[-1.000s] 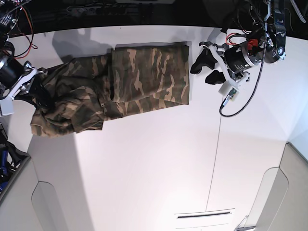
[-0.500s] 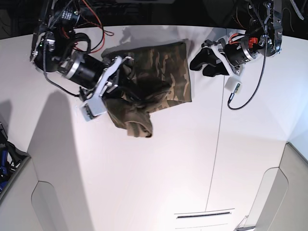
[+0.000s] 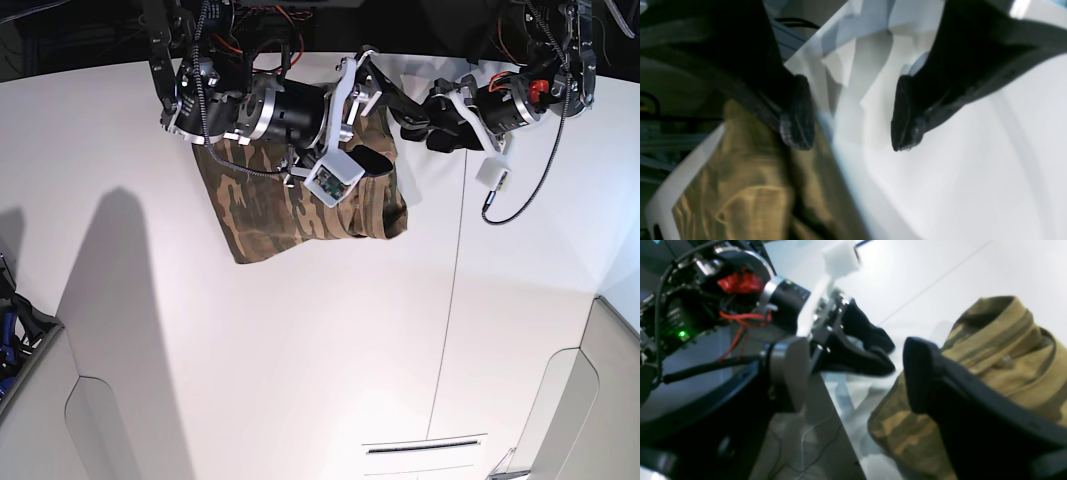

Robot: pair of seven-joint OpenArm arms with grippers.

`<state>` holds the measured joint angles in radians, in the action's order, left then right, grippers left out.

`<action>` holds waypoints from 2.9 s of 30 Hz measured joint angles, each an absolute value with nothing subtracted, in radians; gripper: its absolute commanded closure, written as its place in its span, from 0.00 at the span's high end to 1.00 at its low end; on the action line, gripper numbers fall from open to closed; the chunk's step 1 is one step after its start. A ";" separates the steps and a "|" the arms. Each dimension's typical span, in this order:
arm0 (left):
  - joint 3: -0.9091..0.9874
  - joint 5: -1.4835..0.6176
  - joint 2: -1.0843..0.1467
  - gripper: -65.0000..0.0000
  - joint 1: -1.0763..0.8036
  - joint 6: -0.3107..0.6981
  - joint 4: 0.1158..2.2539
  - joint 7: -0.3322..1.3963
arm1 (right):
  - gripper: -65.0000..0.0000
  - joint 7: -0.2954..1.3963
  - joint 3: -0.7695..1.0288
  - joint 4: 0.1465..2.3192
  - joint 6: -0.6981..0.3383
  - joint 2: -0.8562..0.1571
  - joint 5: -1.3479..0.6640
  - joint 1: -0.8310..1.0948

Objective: Fold the T-shirt properly
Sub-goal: 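Lift the strip end with the right gripper and fold it over, then press and tuck the folded bundle edges with both grippers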

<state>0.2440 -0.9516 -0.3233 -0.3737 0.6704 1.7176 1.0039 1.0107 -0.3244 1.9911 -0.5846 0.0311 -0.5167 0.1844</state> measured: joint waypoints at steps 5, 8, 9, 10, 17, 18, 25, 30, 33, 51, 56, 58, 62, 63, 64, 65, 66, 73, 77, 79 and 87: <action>0.383 -1.078 -0.324 0.10 -0.373 0.682 1.816 1.069 | 0.50 0.907 -0.224 2.020 -0.576 0.064 -0.419 0.179; 0.430 -1.125 -0.324 0.08 -0.373 0.683 1.886 1.104 | 0.11 0.896 -0.125 2.020 -0.575 0.064 -0.390 0.154; 0.432 -1.136 -0.324 0.08 -0.373 0.683 1.907 1.111 | 0.00 0.896 -0.087 2.020 -0.570 0.064 -0.373 0.139; 0.431 -1.143 -0.324 0.08 -0.373 0.683 1.926 1.114 | 0.00 0.895 -0.048 2.020 -0.568 0.064 -0.364 0.121; 0.334 -1.178 -0.324 0.08 -0.374 0.685 1.964 1.119 | 0.00 0.890 0.197 2.017 -0.569 0.065 -0.341 0.014; 0.306 -1.166 -0.324 0.08 -0.374 0.685 1.964 1.119 | 0.00 0.886 0.223 2.008 -0.569 0.066 -0.343 -0.001; 0.047 -1.098 -0.319 0.08 -0.373 0.685 1.964 1.114 | 0.00 0.821 0.295 1.768 -0.570 0.062 -0.337 -0.047; -0.108 -0.910 -0.319 0.08 -0.374 0.689 1.924 1.010 | 0.00 0.756 0.294 1.521 -0.576 0.067 -0.341 -0.112; -0.142 -0.805 -0.319 0.08 -0.373 0.689 1.862 0.926 | 0.00 0.741 0.294 1.369 -0.580 0.063 -0.340 -0.149; -0.082 -0.602 -0.324 0.08 -0.196 0.661 1.720 0.909 | 0.00 0.959 0.294 1.227 -0.596 -0.026 -0.589 -0.165; -0.077 -0.588 -0.329 0.08 -0.139 0.647 1.716 0.890 | 0.00 0.979 0.294 1.297 -0.606 -0.033 -0.675 -0.081; -0.078 -0.589 -0.326 0.08 -0.118 0.625 1.712 0.872 | 0.00 0.986 0.292 1.350 -0.607 -0.033 -0.708 -0.027; -0.078 -0.588 -0.327 0.08 -0.067 0.612 1.657 0.857 | 0.00 0.995 0.281 1.486 -0.607 -0.033 -0.744 0.092; -0.078 -0.589 -0.327 0.08 -0.055 0.612 1.639 0.856 | 0.00 0.997 0.280 1.520 -0.609 -0.027 -0.744 0.119; -0.078 -0.589 -0.327 0.08 -0.046 0.612 1.620 0.852 | 0.00 0.997 0.280 1.554 -0.607 -0.022 -0.746 0.142; -0.078 -0.590 -0.326 0.08 -0.037 0.612 1.602 0.853 | 0.00 0.997 0.280 1.584 -0.607 -0.015 -0.747 0.166; -0.079 -0.590 -0.326 0.08 -0.028 0.612 1.581 0.852 | 0.00 0.997 0.278 1.611 -0.608 -0.010 -0.752 0.189; -0.078 -0.592 -0.301 0.08 0.031 0.610 1.516 0.852 | 0.00 0.995 0.247 1.689 -0.610 0.003 -0.753 0.285; -0.078 -0.590 -0.302 0.08 0.033 0.610 1.516 0.852 | 0.00 0.923 0.260 1.741 -0.609 0.003 -0.744 0.277; -0.078 -0.590 -0.302 0.08 0.034 0.610 1.516 0.852 | 0.00 0.908 0.262 1.757 -0.607 0.003 -0.738 0.263; -0.077 -0.585 -0.291 0.08 0.047 0.609 1.515 0.845 | 0.00 0.910 0.256 1.757 -0.583 0.028 -0.575 0.200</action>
